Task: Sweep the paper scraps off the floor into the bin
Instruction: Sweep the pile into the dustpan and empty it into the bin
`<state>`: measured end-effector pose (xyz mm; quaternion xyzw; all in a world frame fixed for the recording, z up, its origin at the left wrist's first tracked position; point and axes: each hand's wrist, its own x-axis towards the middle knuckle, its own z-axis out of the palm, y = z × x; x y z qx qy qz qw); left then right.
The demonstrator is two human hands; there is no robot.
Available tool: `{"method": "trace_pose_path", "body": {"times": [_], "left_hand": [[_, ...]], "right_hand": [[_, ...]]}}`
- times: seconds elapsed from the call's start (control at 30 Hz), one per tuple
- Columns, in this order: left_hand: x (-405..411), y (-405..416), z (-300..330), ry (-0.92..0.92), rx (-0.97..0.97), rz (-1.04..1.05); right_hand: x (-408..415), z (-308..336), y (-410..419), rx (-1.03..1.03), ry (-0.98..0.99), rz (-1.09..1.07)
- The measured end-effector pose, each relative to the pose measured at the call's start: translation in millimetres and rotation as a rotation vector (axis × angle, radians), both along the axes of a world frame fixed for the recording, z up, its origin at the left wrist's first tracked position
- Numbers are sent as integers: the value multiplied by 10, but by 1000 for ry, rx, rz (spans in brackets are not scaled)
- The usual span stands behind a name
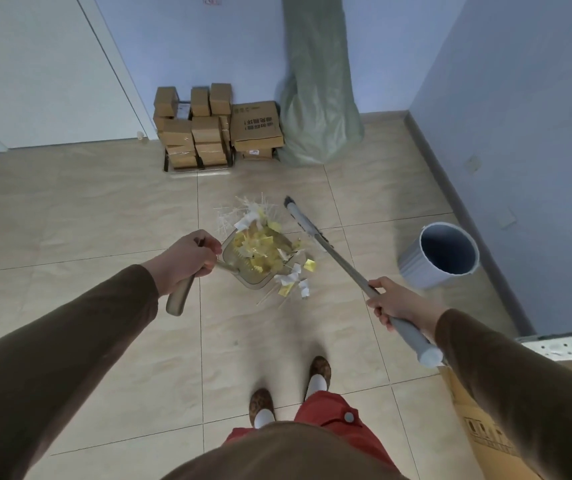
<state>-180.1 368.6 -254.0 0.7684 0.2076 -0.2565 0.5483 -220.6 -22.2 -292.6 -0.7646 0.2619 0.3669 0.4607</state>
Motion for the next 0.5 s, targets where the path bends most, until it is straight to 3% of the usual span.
{"method": "trace_pose_path", "body": {"times": [0.1, 0.5], "left_hand": [[-9, -111, 105, -29, 5, -34], [78, -951, 472, -70, 109, -114]], "right_hand": [[-46, -19, -55, 81, 32, -152], [-241, 67, -514, 136, 24, -341]]}}
